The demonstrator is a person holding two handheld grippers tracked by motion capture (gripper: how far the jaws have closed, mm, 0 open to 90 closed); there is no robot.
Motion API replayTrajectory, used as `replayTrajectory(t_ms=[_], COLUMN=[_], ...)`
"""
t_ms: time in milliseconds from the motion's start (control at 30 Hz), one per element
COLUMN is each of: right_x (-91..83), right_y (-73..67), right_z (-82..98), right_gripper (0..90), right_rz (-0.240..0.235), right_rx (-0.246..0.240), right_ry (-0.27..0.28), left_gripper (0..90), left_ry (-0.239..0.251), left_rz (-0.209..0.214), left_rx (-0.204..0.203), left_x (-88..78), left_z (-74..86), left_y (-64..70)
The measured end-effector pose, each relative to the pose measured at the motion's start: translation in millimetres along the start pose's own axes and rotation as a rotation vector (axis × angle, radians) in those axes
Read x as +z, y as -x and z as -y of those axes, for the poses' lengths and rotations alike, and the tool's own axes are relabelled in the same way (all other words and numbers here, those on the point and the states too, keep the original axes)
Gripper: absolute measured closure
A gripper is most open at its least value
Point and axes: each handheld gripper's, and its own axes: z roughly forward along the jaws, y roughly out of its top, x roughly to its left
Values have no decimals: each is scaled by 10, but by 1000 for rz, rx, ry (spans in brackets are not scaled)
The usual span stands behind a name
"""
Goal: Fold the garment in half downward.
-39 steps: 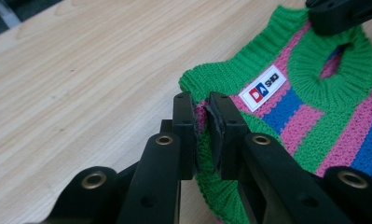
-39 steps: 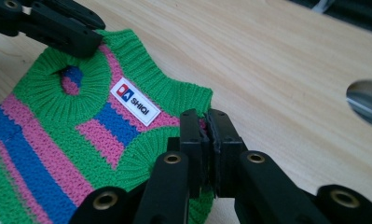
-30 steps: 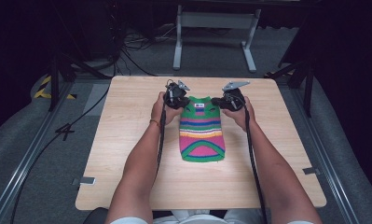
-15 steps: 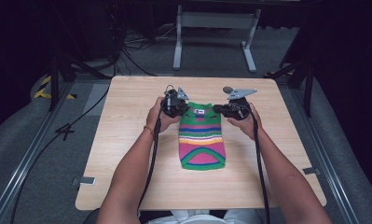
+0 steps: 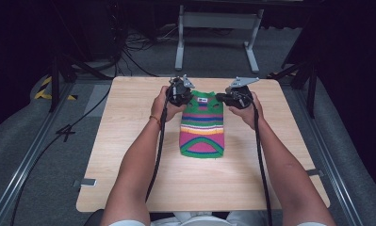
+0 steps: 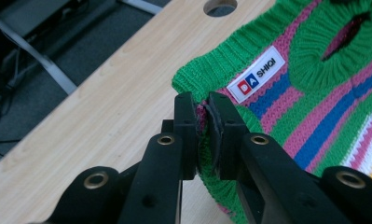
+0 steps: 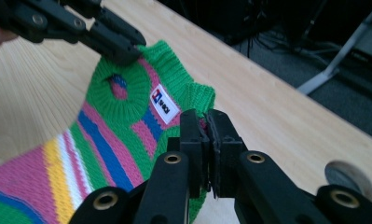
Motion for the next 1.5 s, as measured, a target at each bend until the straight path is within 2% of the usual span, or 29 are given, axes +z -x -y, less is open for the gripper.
replayTrajectory(t_ms=[67, 133, 167, 200, 333, 400, 467, 667, 767, 900, 1100, 1367, 1400, 1500], right_x=[-57, -106, -131, -156, -192, -194, -183, -203, -221, -269, -327, -381, -391, -423], right_y=[-35, -80, -113, -154, -270, -298, -382, -460, -475, -562, -627, -755, -766, -824], right_z=[-43, -51, -47, -28, 60, 90, 195, 375, 420, 504, 580, 717, 728, 770], right_gripper=[858, 857, 857, 857, 857, 856, 856, 855, 855, 853, 852, 850, 850, 849], right_rz=[-6, -26, -32, -49, -92, -99, -120, -152, -157, -190, -213, -246, -250, -263], right_rx=[-24, -35, -49, -55, -80, -87, -105, -109, -114, -129, -137, -150, -150, -158], right_ry=[14, 29, 33, 43, 36, 29, 3, -26, -34, -52, -60, -90, -96, -106], left_gripper=[826, 826, 825, 825, 825, 826, 826, 826, 826, 828, 829, 830, 829, 829], left_ry=[22, 30, 26, 23, 14, 9, -2, 11, 13, 12, 12, -2, -10, -14], left_rz=[5, 17, 7, 13, 45, 46, 71, 113, 133, 158, 173, 205, 208, 215], left_rx=[7, 38, 66, 85, 111, 117, 135, 159, 157, 168, 168, 210, 234, 256], left_x=[-87, -184, -223, -254, -301, -300, -279, -256, -261, -279, -335, -421, -432, -471], left_z=[14, 49, 80, 113, 251, 284, 374, 533, 578, 673, 762, 857, 861, 881], left_y=[23, 53, 89, 116, 207, 233, 311, 459, 511, 617, 669, 816, 835, 910])
